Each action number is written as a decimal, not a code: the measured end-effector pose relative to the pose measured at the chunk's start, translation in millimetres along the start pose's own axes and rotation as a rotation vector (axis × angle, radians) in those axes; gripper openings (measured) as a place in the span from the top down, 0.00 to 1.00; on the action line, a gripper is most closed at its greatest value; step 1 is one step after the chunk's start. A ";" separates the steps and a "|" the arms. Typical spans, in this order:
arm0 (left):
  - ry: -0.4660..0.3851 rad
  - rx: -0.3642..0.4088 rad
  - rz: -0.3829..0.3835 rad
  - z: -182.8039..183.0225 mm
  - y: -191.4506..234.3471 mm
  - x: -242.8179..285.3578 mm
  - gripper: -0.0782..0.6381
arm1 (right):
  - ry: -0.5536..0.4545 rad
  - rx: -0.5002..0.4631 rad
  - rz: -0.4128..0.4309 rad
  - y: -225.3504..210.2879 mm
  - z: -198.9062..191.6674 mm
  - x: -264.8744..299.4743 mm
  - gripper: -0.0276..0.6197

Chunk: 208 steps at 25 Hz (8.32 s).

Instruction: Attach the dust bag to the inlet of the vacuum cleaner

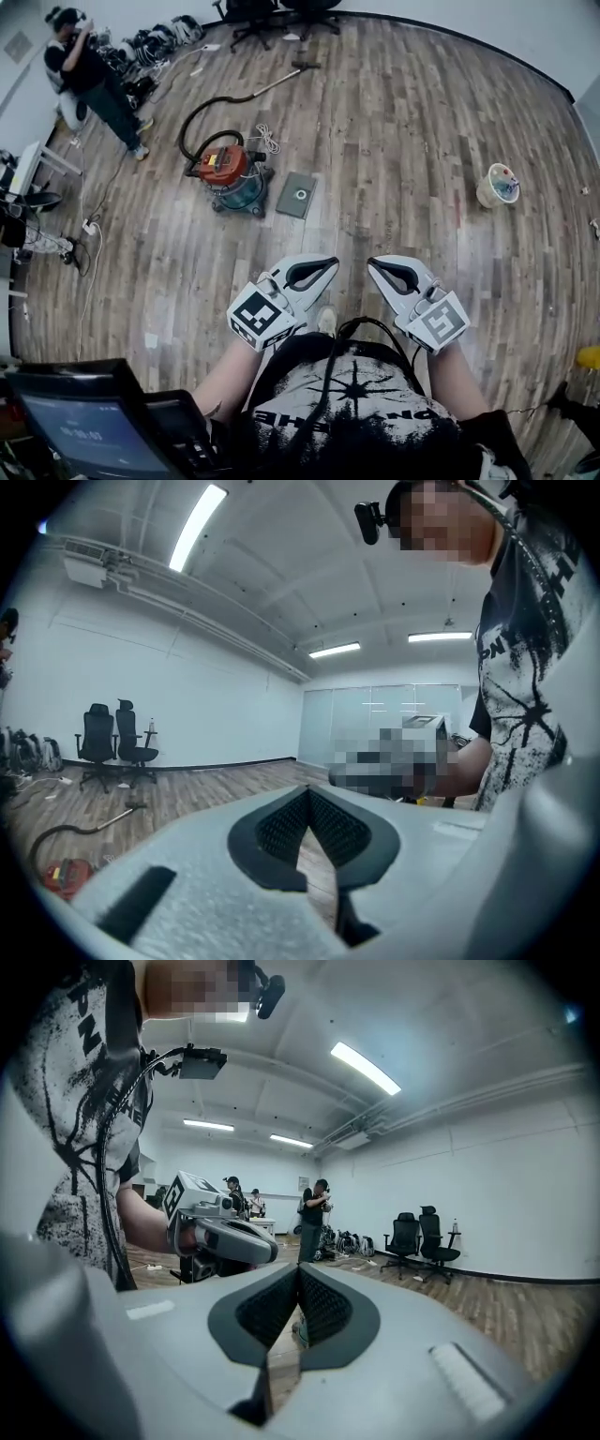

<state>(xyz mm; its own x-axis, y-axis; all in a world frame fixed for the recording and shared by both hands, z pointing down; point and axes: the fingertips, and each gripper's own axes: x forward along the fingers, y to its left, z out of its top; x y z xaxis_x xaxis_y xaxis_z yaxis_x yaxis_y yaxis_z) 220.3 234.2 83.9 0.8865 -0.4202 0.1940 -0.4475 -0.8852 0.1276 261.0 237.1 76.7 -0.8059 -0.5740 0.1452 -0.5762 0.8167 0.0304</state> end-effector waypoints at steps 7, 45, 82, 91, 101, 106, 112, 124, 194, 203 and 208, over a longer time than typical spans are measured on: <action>-0.006 0.022 -0.060 1.1 63.4 16.0 0.89 | -0.051 -0.047 -0.032 -34.8 4.4 54.9 0.95; -0.046 -0.142 0.429 59.4 274.0 228.7 0.89 | -0.033 -0.046 0.475 -343.6 5.2 158.0 0.95; -0.169 -0.239 0.776 55.7 526.7 51.0 0.89 | 0.013 -0.149 0.834 -314.2 50.9 466.5 0.95; -0.206 -0.295 1.033 57.8 537.2 52.9 0.89 | 0.007 -0.177 1.099 -323.2 53.9 487.3 0.95; -0.253 -0.361 1.286 52.0 547.1 80.7 0.89 | 0.003 -0.219 1.324 -356.0 44.2 500.5 0.95; -0.239 -0.389 1.338 38.4 550.0 83.5 0.89 | 0.016 -0.238 1.379 -355.5 27.5 509.0 0.95; -0.226 -0.432 1.334 2.6 567.1 67.0 0.89 | 0.157 -0.264 1.418 -339.6 -37.9 533.9 0.95; -0.142 -0.378 1.200 -214.6 639.5 61.9 0.89 | 0.531 -0.481 1.448 -307.3 -410.0 607.1 0.78; 0.542 -0.505 0.982 -585.0 694.8 151.6 0.60 | 0.823 -0.987 1.483 -337.8 -735.2 706.0 0.93; 0.762 -0.539 0.927 -652.4 672.7 162.9 0.59 | 0.758 -0.947 1.555 -324.8 -676.9 671.9 0.93; 0.775 -0.536 0.913 -659.9 669.8 168.1 0.66 | 0.711 -0.928 1.570 -323.8 -649.6 660.2 0.93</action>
<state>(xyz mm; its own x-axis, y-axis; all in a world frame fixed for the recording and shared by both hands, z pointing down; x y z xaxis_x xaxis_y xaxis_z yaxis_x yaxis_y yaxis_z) -8.4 -297.4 843.8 0.0236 -0.4395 0.8979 -0.9967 -0.0802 -0.0131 3.9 -367.9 805.1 -0.1203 0.5024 0.8562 0.9076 0.4051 -0.1101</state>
